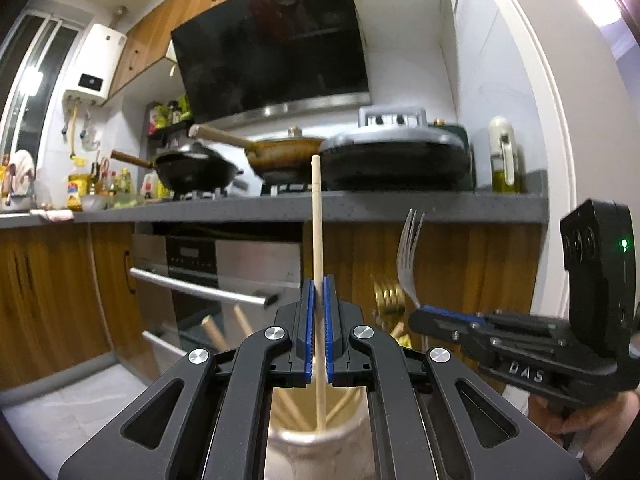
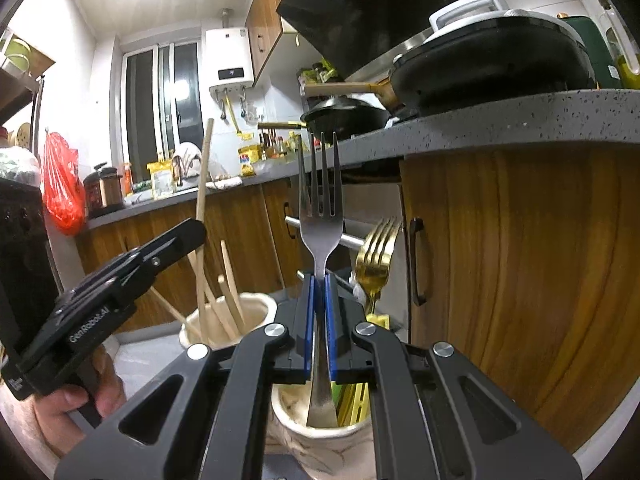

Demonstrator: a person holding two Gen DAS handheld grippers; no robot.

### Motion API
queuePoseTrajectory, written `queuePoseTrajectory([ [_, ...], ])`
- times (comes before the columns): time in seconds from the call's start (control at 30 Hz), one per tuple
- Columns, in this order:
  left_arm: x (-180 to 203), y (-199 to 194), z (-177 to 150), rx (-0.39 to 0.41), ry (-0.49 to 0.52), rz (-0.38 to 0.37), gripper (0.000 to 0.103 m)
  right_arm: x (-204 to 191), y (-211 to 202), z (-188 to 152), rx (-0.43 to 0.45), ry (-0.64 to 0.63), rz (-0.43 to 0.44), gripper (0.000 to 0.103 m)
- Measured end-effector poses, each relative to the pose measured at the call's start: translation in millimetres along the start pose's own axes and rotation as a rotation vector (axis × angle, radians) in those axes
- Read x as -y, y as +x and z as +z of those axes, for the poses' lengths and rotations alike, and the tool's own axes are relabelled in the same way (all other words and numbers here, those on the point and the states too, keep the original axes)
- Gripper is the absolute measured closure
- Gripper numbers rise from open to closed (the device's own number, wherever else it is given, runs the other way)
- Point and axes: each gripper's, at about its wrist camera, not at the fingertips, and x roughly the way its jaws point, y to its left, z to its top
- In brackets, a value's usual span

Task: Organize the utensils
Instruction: 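Lift and lower the chopstick into the holder with the left tool while the right tool inserts the silver fork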

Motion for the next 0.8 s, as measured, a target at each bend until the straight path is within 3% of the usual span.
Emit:
queuePoseTrajectory([
  [0.2,-1,-7,-8,-0.092,-0.002,0.037,0.098,0,-1,-12,-0.065,0.018,-0.004,0.098],
  [0.33,0,-11,-16,-0.100,0.002,0.045,0.097,-2,0,-19,-0.095,0.012,-0.019,0.098],
  [0.43,0,-7,-20,-0.122,0.000,0.032,0.088,-2,6,-22,-0.119,0.013,-0.030,0.098],
  [0.8,4,-12,-28,-0.135,0.003,0.029,0.083,-1,11,-24,-0.153,0.013,-0.055,0.096],
])
